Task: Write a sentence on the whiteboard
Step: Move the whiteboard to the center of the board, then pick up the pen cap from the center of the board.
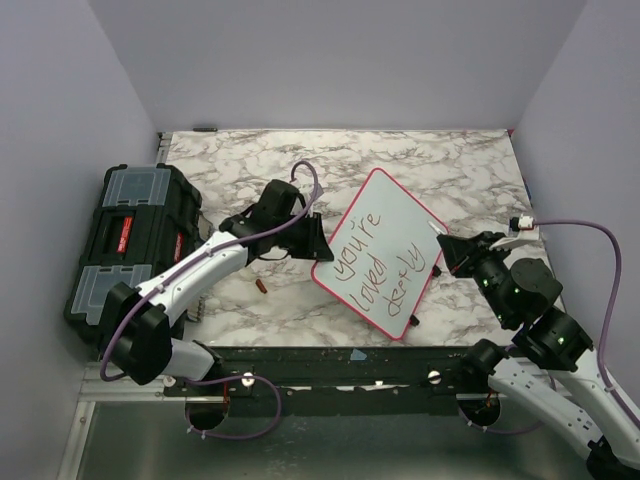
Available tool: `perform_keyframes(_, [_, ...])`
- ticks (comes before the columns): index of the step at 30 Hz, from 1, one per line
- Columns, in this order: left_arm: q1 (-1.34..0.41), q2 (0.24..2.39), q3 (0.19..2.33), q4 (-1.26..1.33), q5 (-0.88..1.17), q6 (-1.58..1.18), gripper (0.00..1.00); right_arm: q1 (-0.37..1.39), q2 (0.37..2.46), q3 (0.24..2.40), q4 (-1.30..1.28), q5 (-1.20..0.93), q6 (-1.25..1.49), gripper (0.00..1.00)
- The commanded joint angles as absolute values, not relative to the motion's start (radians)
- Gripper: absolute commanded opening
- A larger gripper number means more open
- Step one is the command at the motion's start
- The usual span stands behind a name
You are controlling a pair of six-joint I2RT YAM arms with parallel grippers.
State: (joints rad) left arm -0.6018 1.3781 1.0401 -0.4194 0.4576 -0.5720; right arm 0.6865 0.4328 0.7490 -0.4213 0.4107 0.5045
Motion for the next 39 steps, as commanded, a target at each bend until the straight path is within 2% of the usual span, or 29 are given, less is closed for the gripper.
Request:
perform_keyframes(1, [-0.637, 1.399, 1.019, -0.537, 0.432, -0.543, 0.27, 0.690, 0.428, 0.776, -0.451, 0.443, 0.492, 0.01])
perform_keyframes(12, [-0.637, 1.325, 1.090, -0.582, 0.410, -0.546, 0.52, 0.690, 0.426, 0.765, -0.448, 0.439, 0.498, 0.01])
perform_keyframes(14, [-0.638, 1.313, 1.104, -0.592, 0.407, -0.542, 0.65, 0.690, 0.425, 0.765, -0.447, 0.441, 0.497, 0.01])
perform_keyframes(17, [-0.637, 1.285, 1.114, -0.610, 0.381, -0.538, 0.79, 0.690, 0.425, 0.766, -0.446, 0.439, 0.498, 0.01])
perform_keyframes(20, [-0.637, 1.236, 1.099, -0.621, 0.293, -0.550, 0.89, 0.691, 0.425, 0.764, -0.446, 0.439, 0.496, 0.01])
perform_keyframes(25, [-0.634, 1.076, 1.017, -0.654, -0.036, -0.604, 0.98, 0.690, 0.426, 0.761, -0.445, 0.438, 0.495, 0.01])
perform_keyframes(29, [-0.614, 0.947, 0.906, -0.685, -0.277, -0.724, 0.98, 0.690, 0.436, 0.754, -0.431, 0.429, 0.494, 0.01])
perform_keyframes(34, [-0.520, 0.890, 0.788, -0.723, -0.288, -0.842, 0.98, 0.690, 0.459, 0.745, -0.398, 0.408, 0.500, 0.01])
perform_keyframes(39, [-0.474, 0.929, 0.703, -0.766, -0.336, -0.974, 0.89, 0.690, 0.471, 0.740, -0.383, 0.393, 0.504, 0.01])
